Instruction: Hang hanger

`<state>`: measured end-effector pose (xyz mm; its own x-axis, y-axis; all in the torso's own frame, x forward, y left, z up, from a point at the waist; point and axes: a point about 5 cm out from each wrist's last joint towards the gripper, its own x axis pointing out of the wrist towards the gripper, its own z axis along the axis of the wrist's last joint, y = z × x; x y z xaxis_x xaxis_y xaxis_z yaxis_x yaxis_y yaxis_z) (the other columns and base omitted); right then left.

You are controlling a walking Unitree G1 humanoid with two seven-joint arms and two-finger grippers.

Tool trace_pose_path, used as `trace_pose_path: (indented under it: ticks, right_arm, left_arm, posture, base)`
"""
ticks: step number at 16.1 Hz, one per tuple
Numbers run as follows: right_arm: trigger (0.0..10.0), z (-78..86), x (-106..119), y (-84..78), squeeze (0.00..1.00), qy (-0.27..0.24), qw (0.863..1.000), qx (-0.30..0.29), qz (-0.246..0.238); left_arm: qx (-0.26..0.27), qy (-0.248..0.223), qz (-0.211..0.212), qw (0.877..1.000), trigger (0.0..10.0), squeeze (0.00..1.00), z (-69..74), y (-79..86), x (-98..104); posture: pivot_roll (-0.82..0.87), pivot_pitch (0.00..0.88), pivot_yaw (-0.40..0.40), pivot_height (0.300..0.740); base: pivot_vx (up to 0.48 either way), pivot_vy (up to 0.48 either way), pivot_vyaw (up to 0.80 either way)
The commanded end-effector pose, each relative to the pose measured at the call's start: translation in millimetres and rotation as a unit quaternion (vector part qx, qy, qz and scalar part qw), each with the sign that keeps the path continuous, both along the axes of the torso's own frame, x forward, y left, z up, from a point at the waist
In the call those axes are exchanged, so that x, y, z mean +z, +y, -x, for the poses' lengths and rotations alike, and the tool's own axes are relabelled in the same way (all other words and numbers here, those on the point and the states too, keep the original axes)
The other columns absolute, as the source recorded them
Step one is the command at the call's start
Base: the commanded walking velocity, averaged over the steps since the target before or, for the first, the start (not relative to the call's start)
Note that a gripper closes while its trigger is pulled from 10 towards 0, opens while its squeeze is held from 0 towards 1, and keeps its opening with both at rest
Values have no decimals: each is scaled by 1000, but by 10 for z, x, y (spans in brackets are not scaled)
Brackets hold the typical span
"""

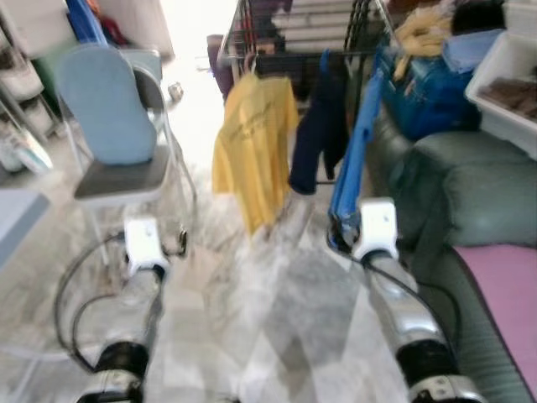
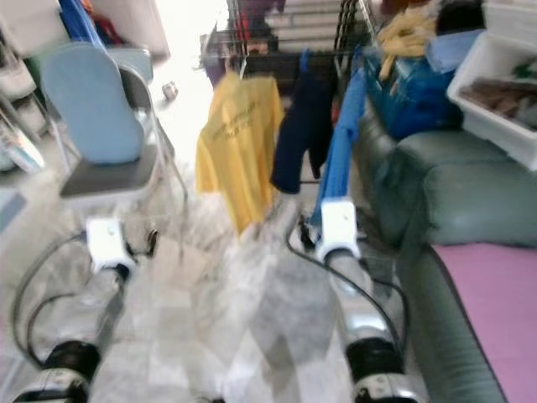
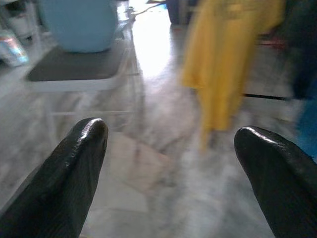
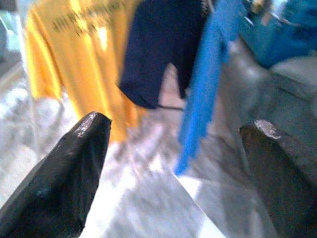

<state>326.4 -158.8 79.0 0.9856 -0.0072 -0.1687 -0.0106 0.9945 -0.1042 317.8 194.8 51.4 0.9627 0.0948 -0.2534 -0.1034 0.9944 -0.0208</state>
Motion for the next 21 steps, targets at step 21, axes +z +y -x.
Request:
trace_pose_path:
  ticks: [21]
  right_arm:
    - [10000,101,134,-194,0,-33,998,-35,-31]
  left_arm:
    - [-44,0,-4,999,10000,0,582,271,-13]
  posture:
    - [-78,0,59,740]
  base:
    - [0,0,127]
